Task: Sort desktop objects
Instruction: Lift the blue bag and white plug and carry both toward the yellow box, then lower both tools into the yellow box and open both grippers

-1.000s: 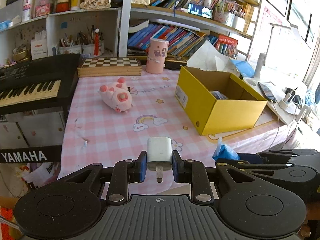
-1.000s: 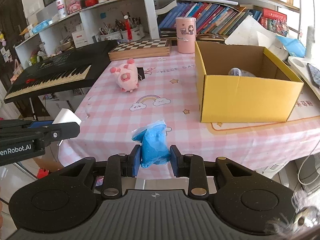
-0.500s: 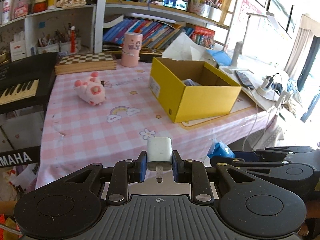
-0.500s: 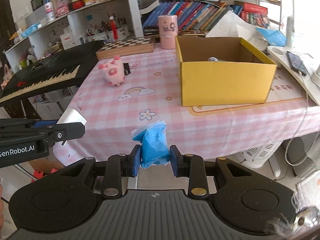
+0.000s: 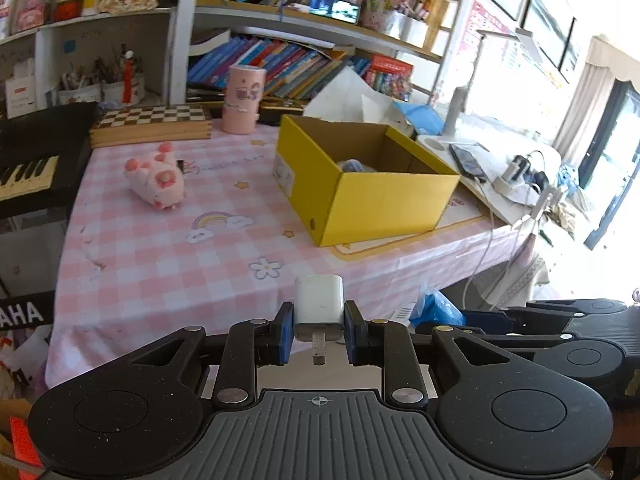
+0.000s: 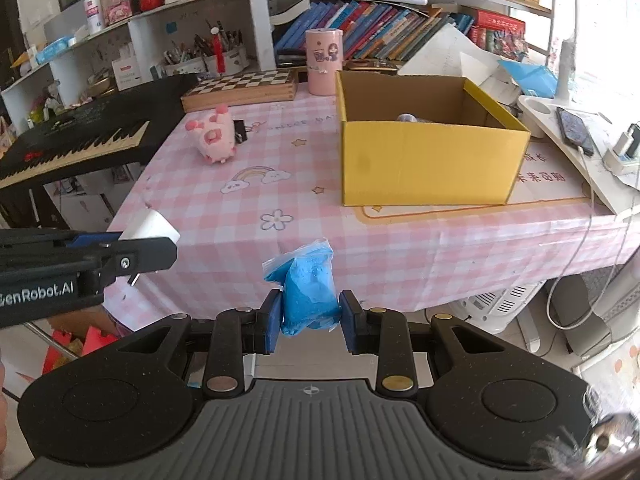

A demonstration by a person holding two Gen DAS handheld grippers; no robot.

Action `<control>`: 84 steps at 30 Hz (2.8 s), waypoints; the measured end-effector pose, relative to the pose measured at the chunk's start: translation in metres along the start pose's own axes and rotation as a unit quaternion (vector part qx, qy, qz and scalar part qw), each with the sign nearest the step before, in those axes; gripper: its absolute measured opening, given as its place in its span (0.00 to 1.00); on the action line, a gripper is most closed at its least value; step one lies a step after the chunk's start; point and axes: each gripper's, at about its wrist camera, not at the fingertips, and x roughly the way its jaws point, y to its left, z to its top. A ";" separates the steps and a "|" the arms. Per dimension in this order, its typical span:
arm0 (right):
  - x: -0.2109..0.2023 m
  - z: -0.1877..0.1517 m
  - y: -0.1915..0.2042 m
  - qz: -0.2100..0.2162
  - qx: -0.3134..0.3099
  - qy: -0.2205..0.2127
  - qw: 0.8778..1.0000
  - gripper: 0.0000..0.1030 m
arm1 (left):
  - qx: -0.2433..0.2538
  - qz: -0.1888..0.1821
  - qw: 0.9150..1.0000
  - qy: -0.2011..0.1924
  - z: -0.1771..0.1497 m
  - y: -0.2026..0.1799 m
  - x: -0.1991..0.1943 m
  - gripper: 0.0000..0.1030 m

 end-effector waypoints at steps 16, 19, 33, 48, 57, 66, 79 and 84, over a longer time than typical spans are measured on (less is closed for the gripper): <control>-0.009 -0.014 -0.049 -0.033 0.072 -0.001 0.997 0.27 | 0.062 -0.036 0.997 0.016 0.013 -0.043 0.031 0.23; -0.009 -0.014 -0.056 -0.039 0.080 -0.001 0.996 0.27 | 0.070 -0.041 0.996 0.020 0.016 -0.049 0.037 0.23; 0.007 -0.003 -0.085 -0.045 0.097 0.011 0.994 0.27 | 0.077 -0.047 0.995 0.042 0.030 -0.060 0.072 0.23; 0.042 0.033 -0.115 -0.030 0.085 0.025 0.996 0.27 | 0.067 -0.034 0.996 0.045 0.060 -0.067 0.112 0.23; 0.058 0.066 -0.133 -0.007 0.056 0.008 0.998 0.27 | 0.051 -0.003 0.998 0.024 0.083 -0.073 0.127 0.23; 0.071 0.104 -0.160 0.011 0.023 -0.024 0.999 0.27 | 0.049 0.029 0.998 -0.014 0.116 -0.086 0.145 0.23; 0.097 0.158 -0.197 0.032 -0.016 -0.062 0.997 0.27 | 0.058 0.057 0.996 -0.036 0.154 -0.103 0.194 0.23; 0.114 0.181 -0.209 0.030 -0.038 -0.062 0.997 0.27 | 0.066 0.077 0.995 -0.017 0.159 -0.102 0.222 0.23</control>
